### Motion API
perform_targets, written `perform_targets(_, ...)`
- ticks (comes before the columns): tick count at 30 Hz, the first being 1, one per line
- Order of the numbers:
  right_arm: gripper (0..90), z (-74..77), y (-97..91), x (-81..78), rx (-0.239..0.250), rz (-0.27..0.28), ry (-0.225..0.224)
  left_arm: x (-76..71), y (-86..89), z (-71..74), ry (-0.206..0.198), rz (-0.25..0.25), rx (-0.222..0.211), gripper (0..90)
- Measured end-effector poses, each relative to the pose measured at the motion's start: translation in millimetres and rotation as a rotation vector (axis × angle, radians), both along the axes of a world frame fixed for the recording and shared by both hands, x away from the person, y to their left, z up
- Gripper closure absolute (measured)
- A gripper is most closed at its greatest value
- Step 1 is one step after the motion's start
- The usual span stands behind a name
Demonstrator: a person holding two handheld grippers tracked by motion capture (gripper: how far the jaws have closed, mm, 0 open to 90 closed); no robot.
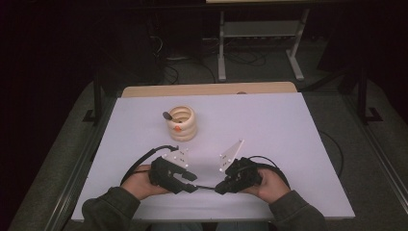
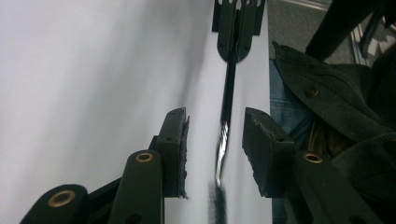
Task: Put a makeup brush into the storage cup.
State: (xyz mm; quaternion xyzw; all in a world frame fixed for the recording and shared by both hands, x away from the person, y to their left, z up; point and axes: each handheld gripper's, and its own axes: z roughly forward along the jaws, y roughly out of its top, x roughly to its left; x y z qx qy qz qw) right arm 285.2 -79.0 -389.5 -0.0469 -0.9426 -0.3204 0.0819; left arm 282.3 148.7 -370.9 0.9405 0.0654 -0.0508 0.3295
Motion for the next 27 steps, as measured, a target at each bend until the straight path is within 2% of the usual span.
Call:
perform_targets(9,85.0,4.4,18.7,1.0,-0.003,0.031,-0.028,-1.7,-9.2,-3.4,0.006,-0.056,0.054,73.1)
perform_targets(13,85.0,5.8,22.9,-0.9,0.004,0.04,-0.037,-3.5,-7.3,-4.1,0.015,-0.084,0.062,83.7)
perform_targets(18,82.8,3.8,25.8,-1.9,0.004,0.052,-0.014,-6.4,-7.9,-4.9,0.019,-0.114,0.088,84.8)
perform_targets(19,78.1,3.5,26.8,-2.2,-0.007,0.052,-0.03,-6.5,-8.1,-5.0,0.021,-0.12,0.092,84.8)
perform_targets(22,75.2,4.8,26.6,-4.2,-0.009,0.055,-0.04,-6.6,-8.6,-5.2,0.021,-0.121,0.092,84.9)
perform_targets(25,76.7,4.5,26.3,-4.0,-0.02,0.049,-0.037,-6.7,-9.1,-4.9,0.02,-0.125,0.088,85.0)
perform_targets(27,83.7,3.4,27.0,-4.9,-0.019,0.056,-0.038,-7.1,-9.5,-5.6,0.021,-0.114,0.085,84.9)
